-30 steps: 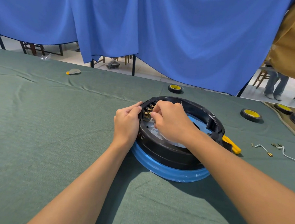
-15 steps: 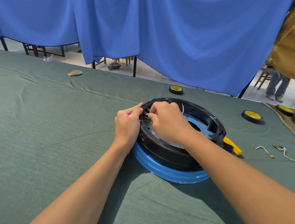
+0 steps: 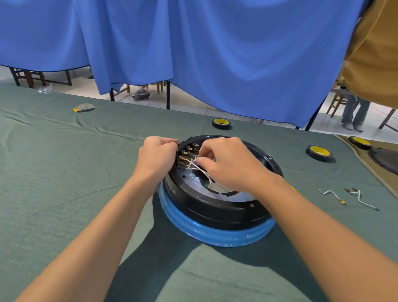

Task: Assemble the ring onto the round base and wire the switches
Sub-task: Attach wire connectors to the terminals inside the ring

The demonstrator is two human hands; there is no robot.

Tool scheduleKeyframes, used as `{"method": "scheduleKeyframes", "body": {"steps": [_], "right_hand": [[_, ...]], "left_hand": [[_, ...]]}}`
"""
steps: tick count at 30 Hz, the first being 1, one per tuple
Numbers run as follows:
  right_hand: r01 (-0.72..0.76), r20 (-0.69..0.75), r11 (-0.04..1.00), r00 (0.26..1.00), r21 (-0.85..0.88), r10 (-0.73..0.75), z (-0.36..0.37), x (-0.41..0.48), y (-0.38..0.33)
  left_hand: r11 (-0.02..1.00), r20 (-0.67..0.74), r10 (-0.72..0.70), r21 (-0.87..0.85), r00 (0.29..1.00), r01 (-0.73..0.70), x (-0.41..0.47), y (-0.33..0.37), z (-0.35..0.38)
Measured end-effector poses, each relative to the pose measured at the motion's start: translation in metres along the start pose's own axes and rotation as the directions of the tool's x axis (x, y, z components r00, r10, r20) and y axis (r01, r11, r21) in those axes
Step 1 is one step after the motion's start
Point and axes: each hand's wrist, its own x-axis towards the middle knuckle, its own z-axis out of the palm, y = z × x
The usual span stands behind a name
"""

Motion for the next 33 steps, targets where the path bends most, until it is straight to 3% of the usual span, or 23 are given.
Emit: {"method": "scheduleKeyframes", "body": {"steps": [2,4,5,8,11,15,21,24,28,30,33], "right_hand": [[-0.014,-0.069,1.000,0.998,0.010,0.014,-0.011,-0.011,0.016],[-0.047,-0.168,0.999,0.985,0.025,0.050,-0.020,-0.025,0.036],[-0.079,-0.226,0.996,0.970,0.036,0.086,-0.024,-0.032,0.048],[-0.233,-0.380,0.967,0.889,0.106,0.256,-0.033,-0.055,0.087],[-0.423,-0.335,0.899,0.836,0.109,0.434,-0.034,-0.074,0.129],[-0.619,-0.228,0.777,0.777,-0.111,0.587,-0.028,-0.091,0.174],[-0.690,-0.190,0.688,0.723,-0.223,0.664,-0.024,-0.098,0.190],[-0.722,-0.246,0.677,0.689,-0.145,0.682,-0.024,-0.098,0.187],[-0.718,-0.194,0.697,0.683,0.004,0.704,-0.027,-0.098,0.182],[-0.653,-0.200,0.733,0.705,0.189,0.680,-0.032,-0.096,0.176],[-0.438,-0.205,0.744,0.776,0.505,0.596,-0.046,-0.089,0.149]], "left_hand": [[0.960,0.054,0.068,0.268,0.996,-0.080,-0.004,0.011,0.006],[0.790,0.128,0.235,0.553,0.963,-0.266,-0.017,0.023,0.019],[0.701,0.186,0.321,0.612,0.928,-0.365,-0.026,0.028,0.027],[0.512,0.390,0.443,0.629,0.808,-0.584,-0.053,0.040,0.052],[0.388,0.549,0.367,0.644,0.751,-0.660,-0.062,0.039,0.066],[0.472,0.594,0.263,0.608,0.760,-0.638,-0.058,0.038,0.066],[0.538,0.590,0.232,0.584,0.773,-0.607,-0.060,0.038,0.065],[0.569,0.579,0.214,0.580,0.786,-0.582,-0.060,0.038,0.063],[0.571,0.573,0.231,0.575,0.786,-0.587,-0.061,0.038,0.062],[0.580,0.558,0.254,0.565,0.790,-0.586,-0.061,0.038,0.063],[0.629,0.520,0.316,0.511,0.793,-0.586,-0.061,0.037,0.063]]}}
